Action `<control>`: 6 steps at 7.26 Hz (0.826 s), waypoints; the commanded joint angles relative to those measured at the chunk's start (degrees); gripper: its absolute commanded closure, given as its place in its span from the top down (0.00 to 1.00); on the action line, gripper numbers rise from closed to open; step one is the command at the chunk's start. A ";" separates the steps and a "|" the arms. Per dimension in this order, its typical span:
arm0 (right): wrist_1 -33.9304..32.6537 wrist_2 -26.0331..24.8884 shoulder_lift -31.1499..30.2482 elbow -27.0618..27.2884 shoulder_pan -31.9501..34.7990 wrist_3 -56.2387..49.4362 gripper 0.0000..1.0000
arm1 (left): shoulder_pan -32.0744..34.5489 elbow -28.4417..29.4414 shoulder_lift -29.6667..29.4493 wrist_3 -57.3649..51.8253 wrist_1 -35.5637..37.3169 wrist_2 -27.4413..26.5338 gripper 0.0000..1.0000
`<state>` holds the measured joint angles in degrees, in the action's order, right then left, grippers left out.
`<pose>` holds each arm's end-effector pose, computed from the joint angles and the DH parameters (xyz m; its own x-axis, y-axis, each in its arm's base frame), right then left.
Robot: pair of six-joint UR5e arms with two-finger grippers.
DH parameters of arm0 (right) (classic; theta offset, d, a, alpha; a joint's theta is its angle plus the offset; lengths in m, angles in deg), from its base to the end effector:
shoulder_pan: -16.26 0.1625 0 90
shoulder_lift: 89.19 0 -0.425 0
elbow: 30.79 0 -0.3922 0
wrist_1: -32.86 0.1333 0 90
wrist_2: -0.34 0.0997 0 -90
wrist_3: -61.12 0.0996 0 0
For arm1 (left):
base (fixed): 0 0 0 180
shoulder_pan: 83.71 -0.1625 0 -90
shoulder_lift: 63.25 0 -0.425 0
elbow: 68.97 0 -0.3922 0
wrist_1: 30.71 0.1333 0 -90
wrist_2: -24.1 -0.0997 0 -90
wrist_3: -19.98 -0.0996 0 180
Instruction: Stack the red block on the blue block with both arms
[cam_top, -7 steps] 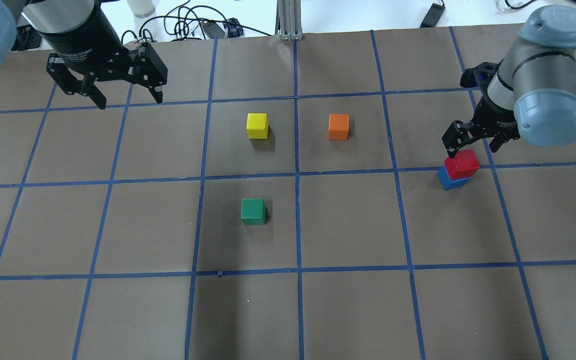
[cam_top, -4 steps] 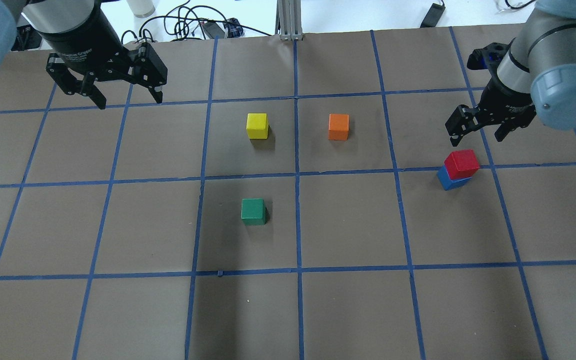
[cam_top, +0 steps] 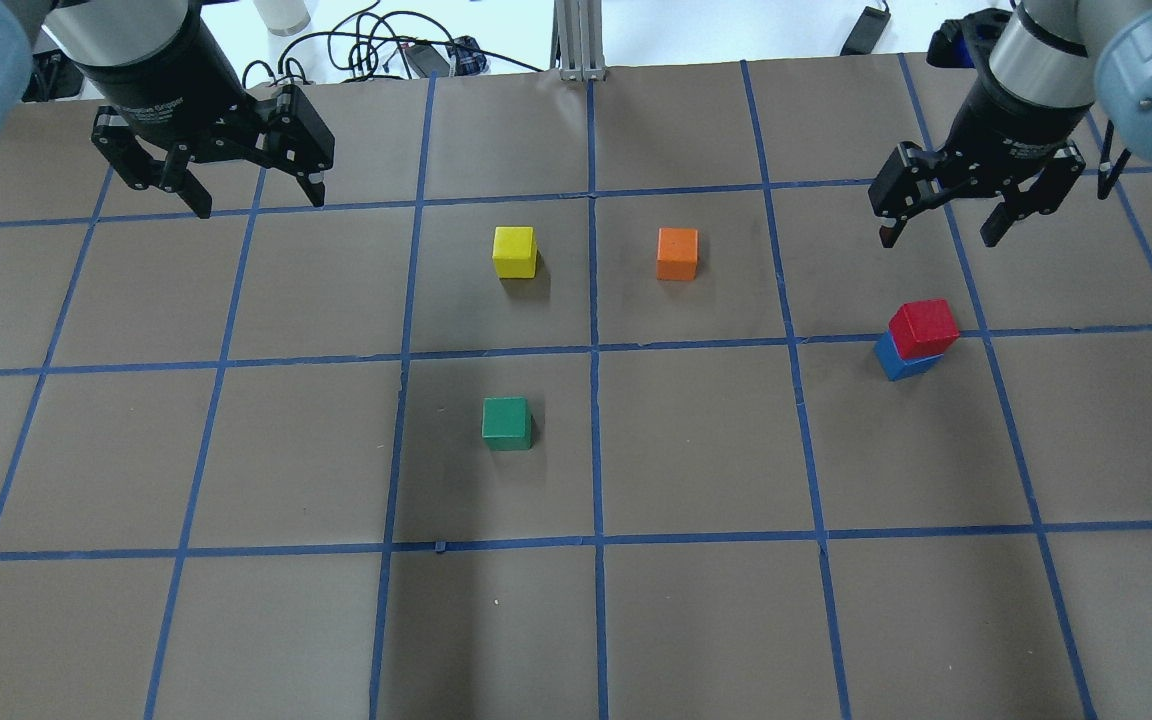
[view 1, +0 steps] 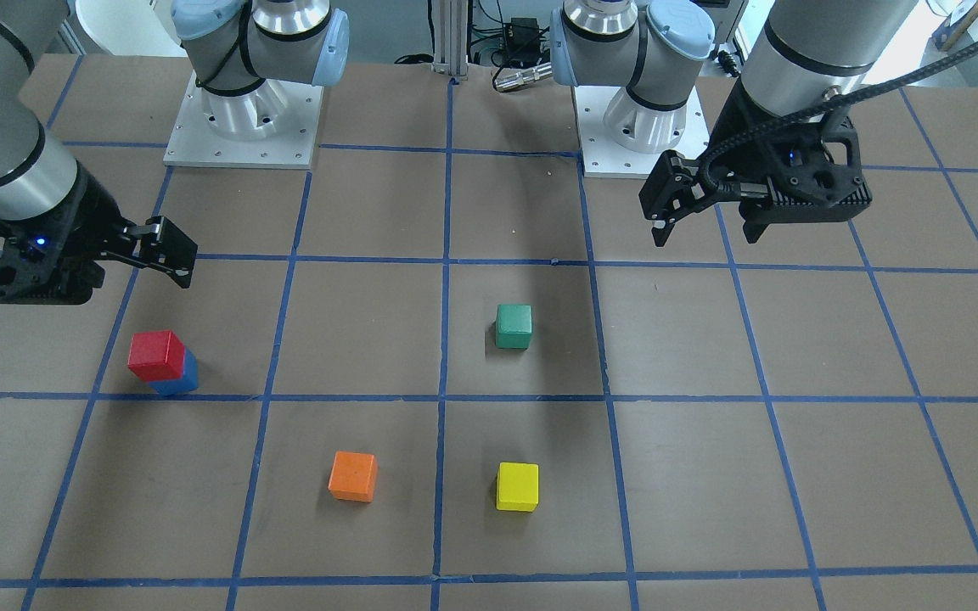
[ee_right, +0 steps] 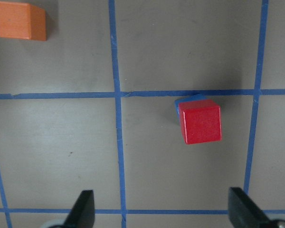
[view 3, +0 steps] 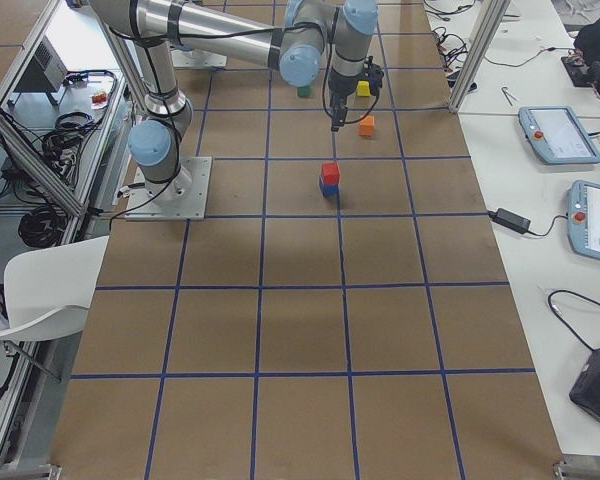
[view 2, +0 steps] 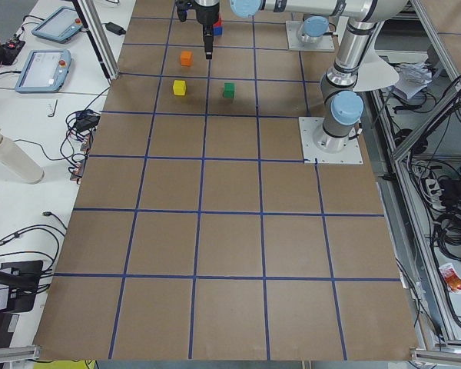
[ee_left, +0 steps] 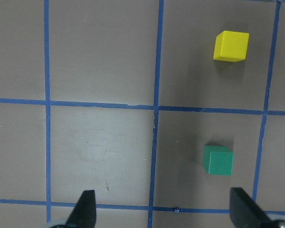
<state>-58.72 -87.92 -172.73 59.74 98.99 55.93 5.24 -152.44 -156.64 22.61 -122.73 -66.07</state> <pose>0.0685 -0.5400 0.4286 -0.9985 0.0395 -0.0386 0.0358 0.9952 0.0912 -0.1235 -0.5207 0.5106 -0.9979 -0.0642 -0.0021 -0.0642 0.9977 -0.0197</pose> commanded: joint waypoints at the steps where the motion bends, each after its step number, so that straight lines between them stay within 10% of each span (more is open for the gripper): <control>1: 0.70 -0.33 0.13 -1.94 6.72 11.14 1.00 | 0.00 -0.02 0.05 0.00 0.00 0.00 1.00; 6: 0.96 -2.61 -3.03 -0.36 6.83 12.05 1.00 | 0.00 -0.03 -0.04 0.00 0.00 0.00 1.00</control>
<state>-57.78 -90.27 -175.15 59.10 105.78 67.89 5.23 -152.47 -156.71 22.61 -122.73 -66.07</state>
